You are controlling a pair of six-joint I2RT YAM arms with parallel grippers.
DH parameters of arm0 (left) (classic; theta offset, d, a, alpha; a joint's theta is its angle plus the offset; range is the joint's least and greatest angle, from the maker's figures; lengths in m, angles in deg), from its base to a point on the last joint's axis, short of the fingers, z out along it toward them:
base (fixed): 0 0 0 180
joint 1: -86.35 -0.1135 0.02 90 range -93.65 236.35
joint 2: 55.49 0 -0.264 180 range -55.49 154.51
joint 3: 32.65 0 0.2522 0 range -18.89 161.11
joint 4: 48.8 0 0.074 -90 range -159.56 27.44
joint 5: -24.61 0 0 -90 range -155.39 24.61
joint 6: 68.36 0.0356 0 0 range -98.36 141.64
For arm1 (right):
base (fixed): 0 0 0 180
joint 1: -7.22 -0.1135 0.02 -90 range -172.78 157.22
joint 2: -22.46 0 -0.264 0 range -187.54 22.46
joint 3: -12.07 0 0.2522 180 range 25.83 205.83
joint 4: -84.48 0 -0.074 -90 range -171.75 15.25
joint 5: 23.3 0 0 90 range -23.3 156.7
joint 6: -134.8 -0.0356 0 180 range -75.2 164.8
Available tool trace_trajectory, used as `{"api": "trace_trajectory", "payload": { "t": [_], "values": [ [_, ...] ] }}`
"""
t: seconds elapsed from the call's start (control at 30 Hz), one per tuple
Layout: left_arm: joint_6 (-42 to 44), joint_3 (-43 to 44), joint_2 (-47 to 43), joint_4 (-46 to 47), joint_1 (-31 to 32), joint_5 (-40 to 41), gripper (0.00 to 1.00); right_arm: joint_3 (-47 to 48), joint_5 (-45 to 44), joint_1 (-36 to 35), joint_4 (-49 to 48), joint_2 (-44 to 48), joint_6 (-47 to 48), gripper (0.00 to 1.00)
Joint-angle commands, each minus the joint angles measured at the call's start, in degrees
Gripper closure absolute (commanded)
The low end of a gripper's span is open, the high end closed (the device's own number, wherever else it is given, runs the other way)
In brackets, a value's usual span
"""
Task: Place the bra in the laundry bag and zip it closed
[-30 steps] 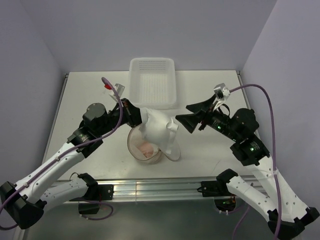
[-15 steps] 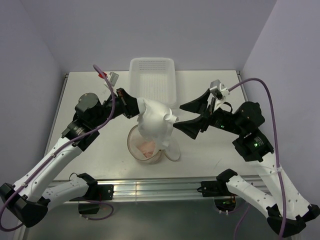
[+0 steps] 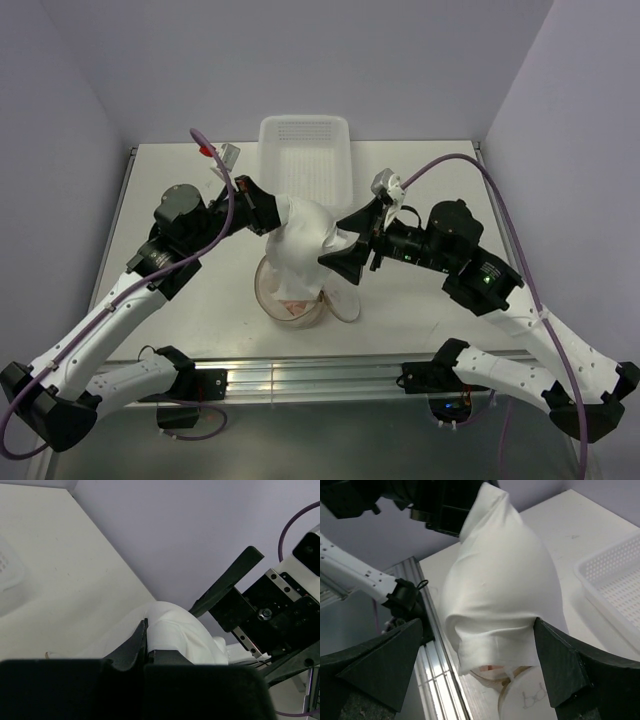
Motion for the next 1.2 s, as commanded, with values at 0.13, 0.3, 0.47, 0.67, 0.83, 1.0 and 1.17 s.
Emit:
{"api": "trace_trajectory", "payload": {
  "t": [0.13, 0.3, 0.47, 0.67, 0.83, 1.0, 1.17],
  "values": [
    [0.45, 1.97, -1.06, 1.75, -0.04, 1.35, 1.00, 0.85, -13.02, -2.16, -4.08, 1.26, 1.68, 0.00],
    [0.80, 2.06, -0.54, 1.40, 0.04, 2.33, 1.00, 2.86, -13.36, -4.00, -3.65, 2.15, 3.78, 0.00],
    [1.42, 4.07, 1.30, 0.70, 0.48, 2.77, 1.00, 9.10, -17.05, -7.69, 2.50, -3.73, 8.26, 0.00],
    [2.21, 4.78, 1.57, -0.35, 0.57, 3.65, 1.00, 13.15, -26.14, -9.54, 10.06, -4.63, 14.50, 0.00],
    [1.86, 4.96, 1.92, 0.26, 0.66, 3.04, 1.00, 13.85, -20.31, -9.80, 12.00, -7.51, 13.19, 0.00],
    [1.77, 4.87, 1.22, 0.08, 0.66, 2.77, 1.00, 14.03, -21.11, -9.89, 13.32, -9.99, 13.19, 0.00],
    [1.86, 5.14, 0.61, -0.62, 0.66, 2.07, 1.00, 12.80, -20.75, -9.81, 10.77, -9.99, 13.89, 0.00]
  ]
}}
